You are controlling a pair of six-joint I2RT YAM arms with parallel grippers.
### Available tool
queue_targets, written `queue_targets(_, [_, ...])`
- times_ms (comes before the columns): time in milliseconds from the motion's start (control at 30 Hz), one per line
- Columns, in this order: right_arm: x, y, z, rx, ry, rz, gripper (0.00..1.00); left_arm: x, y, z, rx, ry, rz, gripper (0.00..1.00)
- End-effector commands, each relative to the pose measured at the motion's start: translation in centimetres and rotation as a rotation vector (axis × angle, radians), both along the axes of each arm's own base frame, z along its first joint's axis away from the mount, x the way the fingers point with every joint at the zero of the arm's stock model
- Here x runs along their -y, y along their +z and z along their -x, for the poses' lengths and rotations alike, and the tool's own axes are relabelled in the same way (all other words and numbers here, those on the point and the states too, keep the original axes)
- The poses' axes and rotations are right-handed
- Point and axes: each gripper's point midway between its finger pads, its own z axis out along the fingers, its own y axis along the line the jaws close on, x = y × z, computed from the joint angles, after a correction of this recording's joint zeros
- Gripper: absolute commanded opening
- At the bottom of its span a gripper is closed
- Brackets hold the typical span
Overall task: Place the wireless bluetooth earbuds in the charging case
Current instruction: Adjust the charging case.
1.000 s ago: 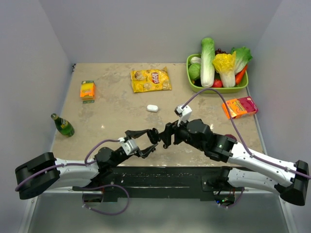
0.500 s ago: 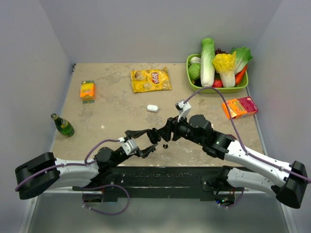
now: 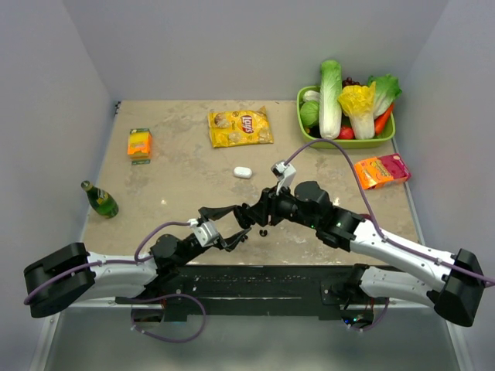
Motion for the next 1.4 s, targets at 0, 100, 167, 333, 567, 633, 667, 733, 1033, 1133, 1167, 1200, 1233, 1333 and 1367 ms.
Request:
queue_targets(0, [-0.5, 0.8, 0.0, 0.008, 0.015, -0.044, 0.46, -2.4, 2.4, 1.2, 0.097, 0.014, 0.137, 0.0])
queue_targets(100, [-0.5, 0.5, 0.1, 0.004, 0.017, -0.041, 0.43, -2.4, 2.4, 1.2, 0.097, 0.016, 0.135, 0.0])
queue_targets(167, [-0.6, 0.4, 0.1, 0.002, 0.018, -0.038, 0.41, -2.5, 2.4, 1.2, 0.096, 0.017, 0.137, 0.0])
queue_targets(333, [-0.6, 0.1, 0.1, -0.002, 0.023, -0.036, 0.35, -2.5, 2.4, 1.2, 0.096, 0.016, 0.139, 0.0])
queue_targets(567, [-0.4, 0.1, -0.2, 0.015, 0.011, -0.018, 0.26, -2.6, 2.1, 1.2, 0.084, 0.019, 0.139, 0.0])
queue_targets(633, [-0.2, 0.3, -0.4, 0.031, 0.005, -0.007, 0.22, -2.5, 2.0, 1.1, 0.079, 0.021, 0.137, 0.0])
queue_targets(667, [-0.1, 0.3, -0.7, 0.041, -0.005, 0.004, 0.2, -2.5, 2.0, 1.1, 0.075, 0.021, 0.139, 0.0])
queue_targets(733, [0.0, 0.6, -0.9, 0.06, -0.006, 0.017, 0.15, -2.4, 1.8, 1.0, 0.065, 0.023, 0.136, 0.0])
queue_targets(1033, [0.6, 1.3, -1.1, 0.12, 0.009, 0.075, 0.0, -1.4, 0.8, 0.1, 0.005, 0.038, 0.097, 0.32])
queue_targets(1133, [0.7, 1.4, -1.0, 0.127, 0.013, 0.08, 0.0, -1.4, -0.1, -0.4, -0.031, 0.061, 0.073, 0.46])
queue_targets(1167, [0.6, 1.4, -1.0, 0.127, 0.017, 0.08, 0.0, -1.5, -0.1, -0.5, -0.033, 0.067, 0.072, 0.49])
queue_targets(1200, [0.6, 1.3, -1.0, 0.129, 0.02, 0.081, 0.0, -1.6, -0.1, -0.5, -0.036, 0.073, 0.074, 0.52])
queue_targets(1233, [0.6, 1.3, -0.9, 0.128, 0.022, 0.081, 0.0, -1.7, -0.1, -0.8, -0.038, 0.088, 0.077, 0.57])
queue_targets(1333, [0.5, 0.9, -0.9, 0.124, 0.024, 0.086, 0.0, -1.5, 0.7, -1.2, -0.036, 0.101, 0.094, 0.72])
queue_targets(1367, [0.5, 0.8, -0.9, 0.124, 0.027, 0.085, 0.0, -1.5, 0.6, -1.2, -0.041, 0.104, 0.093, 1.0])
